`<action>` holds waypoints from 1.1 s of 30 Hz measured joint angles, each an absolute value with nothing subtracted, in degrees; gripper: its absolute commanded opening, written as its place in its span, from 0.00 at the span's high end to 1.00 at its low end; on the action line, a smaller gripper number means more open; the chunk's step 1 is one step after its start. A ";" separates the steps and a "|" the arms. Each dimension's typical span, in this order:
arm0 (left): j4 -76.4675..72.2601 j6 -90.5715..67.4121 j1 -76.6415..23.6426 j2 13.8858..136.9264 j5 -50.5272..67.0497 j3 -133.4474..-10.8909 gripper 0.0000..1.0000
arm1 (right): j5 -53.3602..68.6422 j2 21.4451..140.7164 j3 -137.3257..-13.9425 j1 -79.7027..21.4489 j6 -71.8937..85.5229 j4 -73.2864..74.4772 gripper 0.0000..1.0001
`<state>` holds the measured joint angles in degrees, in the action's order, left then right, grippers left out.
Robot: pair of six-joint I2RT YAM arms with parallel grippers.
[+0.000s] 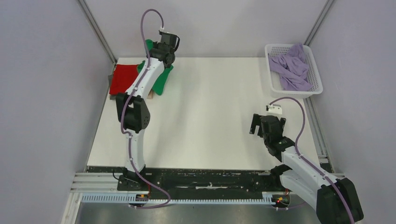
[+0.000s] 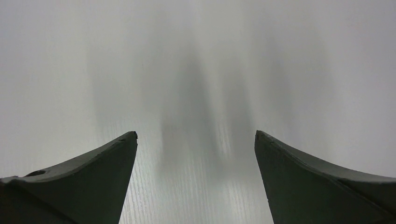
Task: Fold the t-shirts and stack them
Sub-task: Put the neatly folded tshirt into the corner of the board with the left arm
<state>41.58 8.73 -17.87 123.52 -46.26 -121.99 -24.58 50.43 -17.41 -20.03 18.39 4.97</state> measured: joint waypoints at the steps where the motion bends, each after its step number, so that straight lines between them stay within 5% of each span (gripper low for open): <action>1: 41.80 9.15 -17.61 123.61 -46.30 -122.72 0.98 | -24.86 50.70 -17.56 -20.03 18.39 5.15 0.02; 33: 46.63 11.40 -16.08 115.28 -42.92 -127.04 0.98 | -27.99 50.68 -18.44 -20.03 19.94 7.60 0.02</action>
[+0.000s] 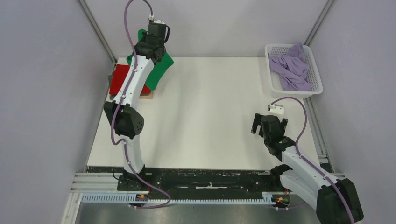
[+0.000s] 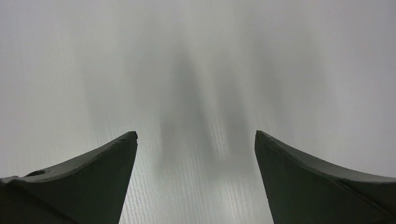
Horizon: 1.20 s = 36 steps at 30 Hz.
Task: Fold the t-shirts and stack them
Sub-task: Put the neatly folded tshirt into the corner of the board with the left arm
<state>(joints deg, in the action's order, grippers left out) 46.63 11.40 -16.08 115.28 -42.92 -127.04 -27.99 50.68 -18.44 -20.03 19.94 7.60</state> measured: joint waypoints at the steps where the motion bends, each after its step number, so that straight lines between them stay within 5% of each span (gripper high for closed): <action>1: 46.70 11.40 -15.92 115.31 -42.87 -127.04 0.98 | -28.08 50.68 -18.44 -20.03 19.97 7.60 0.02; 33: 42.89 9.89 3.36 131.04 -32.82 -126.69 0.98 | -32.18 53.52 -19.53 -20.03 20.40 9.98 0.02; 35: 42.65 9.89 3.75 131.55 -33.04 -126.69 0.91 | -32.38 53.95 -19.57 -20.03 20.43 10.00 0.02; 36: 42.59 9.89 3.86 131.68 -33.15 -126.69 0.78 | -32.45 54.24 -19.64 -20.03 20.43 10.02 0.02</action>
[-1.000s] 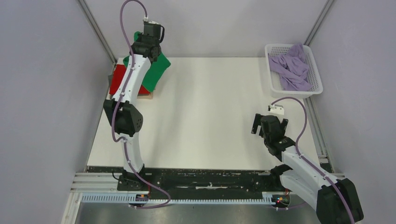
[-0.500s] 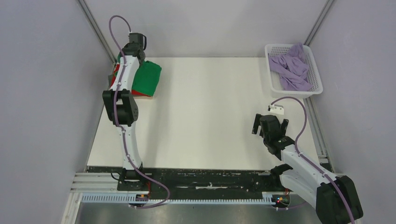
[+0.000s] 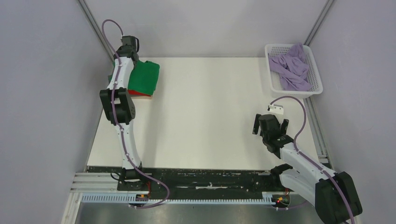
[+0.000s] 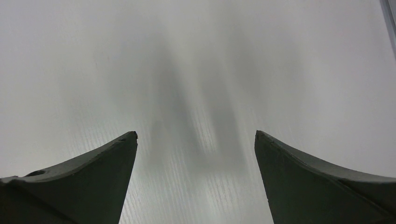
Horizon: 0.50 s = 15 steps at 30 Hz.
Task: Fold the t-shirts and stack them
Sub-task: Put the neatly folded tshirt into the corner of the board with the left arm
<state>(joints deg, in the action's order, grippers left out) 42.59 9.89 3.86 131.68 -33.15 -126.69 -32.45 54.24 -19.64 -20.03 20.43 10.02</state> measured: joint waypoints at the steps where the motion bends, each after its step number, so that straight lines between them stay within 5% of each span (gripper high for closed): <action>1: 42.61 9.89 4.05 132.00 -33.34 -126.69 0.63 | -32.47 54.52 -19.70 -20.03 20.43 10.02 0.02; 4: 42.35 9.58 4.47 132.53 -34.26 -126.69 0.49 | -32.71 55.16 -19.75 -20.03 20.43 10.04 0.02; 5: 42.09 9.37 4.60 132.62 -34.61 -126.69 0.36 | -32.84 55.35 -19.81 -20.03 20.40 10.04 0.02; 6: 42.09 9.21 4.75 132.62 -34.70 -126.69 0.05 | -32.86 55.48 -19.84 -20.03 20.40 10.04 0.02; 7: 42.00 8.29 5.02 132.62 -35.09 -126.72 0.01 | -32.86 55.59 -19.90 -20.03 20.40 10.07 0.02; 15: 41.08 2.68 6.48 132.22 -34.02 -126.48 0.00 | -32.84 56.25 -20.43 -20.03 20.40 10.00 0.02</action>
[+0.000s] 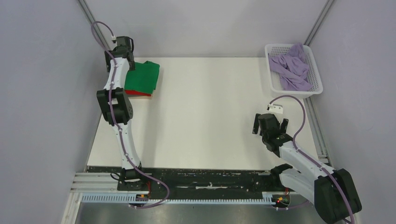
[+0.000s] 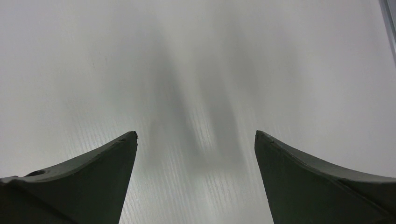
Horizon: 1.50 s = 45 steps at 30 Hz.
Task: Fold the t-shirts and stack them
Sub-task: Put the neatly folded tshirt into the corner of the board with the left arm, then reset both arms
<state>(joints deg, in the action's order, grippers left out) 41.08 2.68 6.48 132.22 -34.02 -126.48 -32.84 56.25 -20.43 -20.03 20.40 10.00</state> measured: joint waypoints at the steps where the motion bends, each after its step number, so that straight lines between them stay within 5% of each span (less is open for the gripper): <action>1: 40.93 1.52 6.52 131.90 -33.04 -126.04 0.00 | -32.84 56.31 -20.43 -20.03 20.40 10.00 0.02; 36: 14.28 -20.93 16.64 131.20 -1.13 -106.69 0.00 | -32.69 61.71 -20.91 -20.03 19.42 8.58 0.02; 45: 10.20 -25.26 14.57 113.54 -3.97 -91.07 0.00 | -32.69 58.43 -20.47 -20.03 18.94 7.57 0.02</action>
<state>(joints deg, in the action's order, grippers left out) 10.20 -25.26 14.57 113.54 -3.97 -91.07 -32.69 58.43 -20.47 -20.03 18.94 7.57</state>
